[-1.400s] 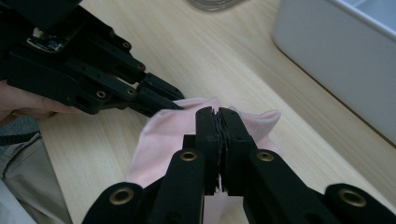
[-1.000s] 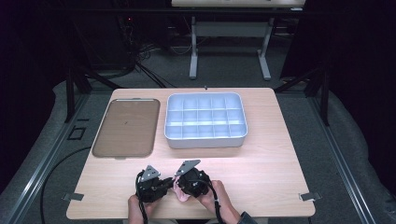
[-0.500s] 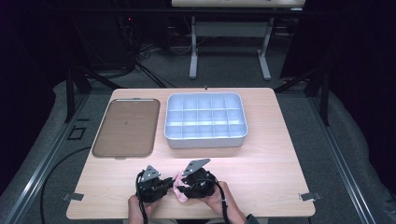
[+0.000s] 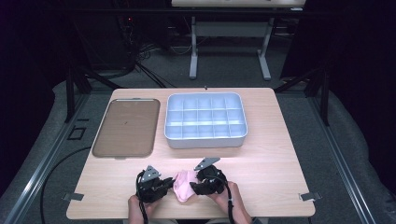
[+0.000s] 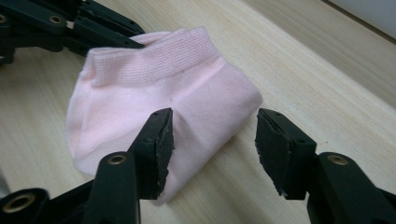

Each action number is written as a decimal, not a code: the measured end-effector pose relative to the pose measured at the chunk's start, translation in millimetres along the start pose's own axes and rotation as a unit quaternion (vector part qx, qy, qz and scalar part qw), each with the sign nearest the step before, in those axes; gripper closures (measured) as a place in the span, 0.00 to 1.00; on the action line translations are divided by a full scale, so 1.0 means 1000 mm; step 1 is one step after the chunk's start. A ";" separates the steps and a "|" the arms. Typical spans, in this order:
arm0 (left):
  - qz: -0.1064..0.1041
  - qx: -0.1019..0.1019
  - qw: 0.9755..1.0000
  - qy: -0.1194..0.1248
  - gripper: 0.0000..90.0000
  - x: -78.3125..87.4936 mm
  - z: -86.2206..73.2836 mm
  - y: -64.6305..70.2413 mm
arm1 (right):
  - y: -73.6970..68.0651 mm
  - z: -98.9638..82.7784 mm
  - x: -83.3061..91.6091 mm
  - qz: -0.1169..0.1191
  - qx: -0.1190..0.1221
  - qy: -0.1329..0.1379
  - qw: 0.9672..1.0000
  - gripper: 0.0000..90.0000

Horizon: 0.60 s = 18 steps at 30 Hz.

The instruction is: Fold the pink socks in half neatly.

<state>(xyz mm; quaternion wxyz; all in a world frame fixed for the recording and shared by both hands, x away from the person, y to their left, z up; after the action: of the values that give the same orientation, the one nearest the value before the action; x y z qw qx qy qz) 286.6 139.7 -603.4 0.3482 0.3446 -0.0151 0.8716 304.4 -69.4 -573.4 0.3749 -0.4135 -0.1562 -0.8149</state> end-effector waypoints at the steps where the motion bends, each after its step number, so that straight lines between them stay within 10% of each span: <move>1: -0.001 0.000 1.000 0.001 0.90 0.000 0.000 0.000 | -0.001 0.001 -0.003 -0.001 -0.001 -0.001 1.000 0.50; 18: -0.001 0.005 1.000 0.007 0.90 0.003 -0.001 -0.001 | -0.001 -0.003 -0.012 -0.009 -0.003 -0.009 1.000 0.44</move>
<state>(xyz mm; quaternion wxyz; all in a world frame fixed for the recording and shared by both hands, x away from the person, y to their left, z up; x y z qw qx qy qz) 284.8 142.1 -602.4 0.3478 0.3401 -0.0082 0.8737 306.0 -64.9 -584.6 0.3644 -0.4209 -0.1611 -0.8149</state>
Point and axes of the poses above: each handheld gripper's, and its own axes: x roughly backward along the jaws, z roughly out of its top, y roughly to its right, the point moved 2 cm from there along -x, roughly forward along the jaws
